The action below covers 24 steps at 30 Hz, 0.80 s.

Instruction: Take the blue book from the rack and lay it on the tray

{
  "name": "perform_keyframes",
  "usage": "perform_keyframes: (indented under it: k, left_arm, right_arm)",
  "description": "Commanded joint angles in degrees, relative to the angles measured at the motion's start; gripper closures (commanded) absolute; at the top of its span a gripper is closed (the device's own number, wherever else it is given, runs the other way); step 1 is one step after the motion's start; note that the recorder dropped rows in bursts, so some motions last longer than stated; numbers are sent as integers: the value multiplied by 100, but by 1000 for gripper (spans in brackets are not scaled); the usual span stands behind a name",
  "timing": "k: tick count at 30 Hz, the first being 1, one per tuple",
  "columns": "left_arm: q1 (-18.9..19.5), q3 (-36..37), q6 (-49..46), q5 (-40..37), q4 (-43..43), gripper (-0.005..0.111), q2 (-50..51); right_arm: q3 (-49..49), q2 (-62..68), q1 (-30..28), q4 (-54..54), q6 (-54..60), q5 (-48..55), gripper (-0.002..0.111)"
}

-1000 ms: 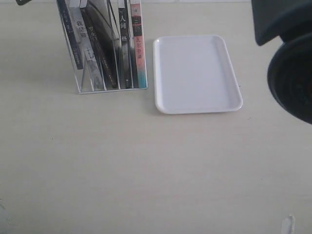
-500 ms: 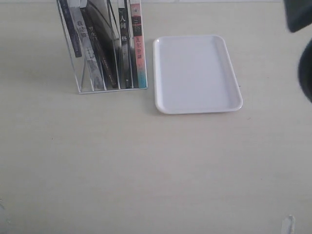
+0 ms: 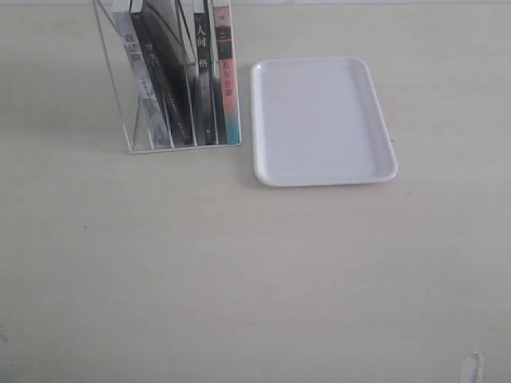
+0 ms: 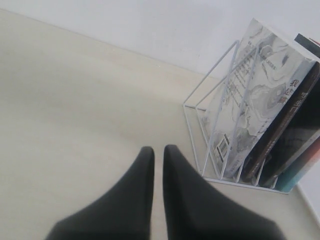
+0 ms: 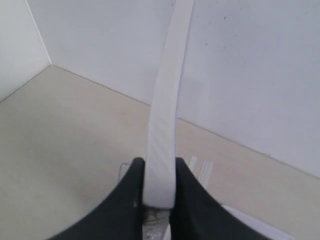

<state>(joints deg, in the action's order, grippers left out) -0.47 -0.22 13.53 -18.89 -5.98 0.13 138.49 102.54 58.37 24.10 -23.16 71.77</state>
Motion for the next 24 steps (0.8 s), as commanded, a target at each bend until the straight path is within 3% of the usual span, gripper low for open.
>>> perform_keyframes:
  k: [1,17,24]
  left_arm:
    - [-19,22,-6,87,-33,101,-13]
    - [-19,22,-6,87,-33,101,-13]
    - [-19,22,-6,87,-33,101,-13]
  right_arm:
    - [31,-421,-7,342,637,-180,108]
    - [-68,-1488,-17,342,1907,-180,108]
    - [-1470,-2389,-17,665,2058,-180,108]
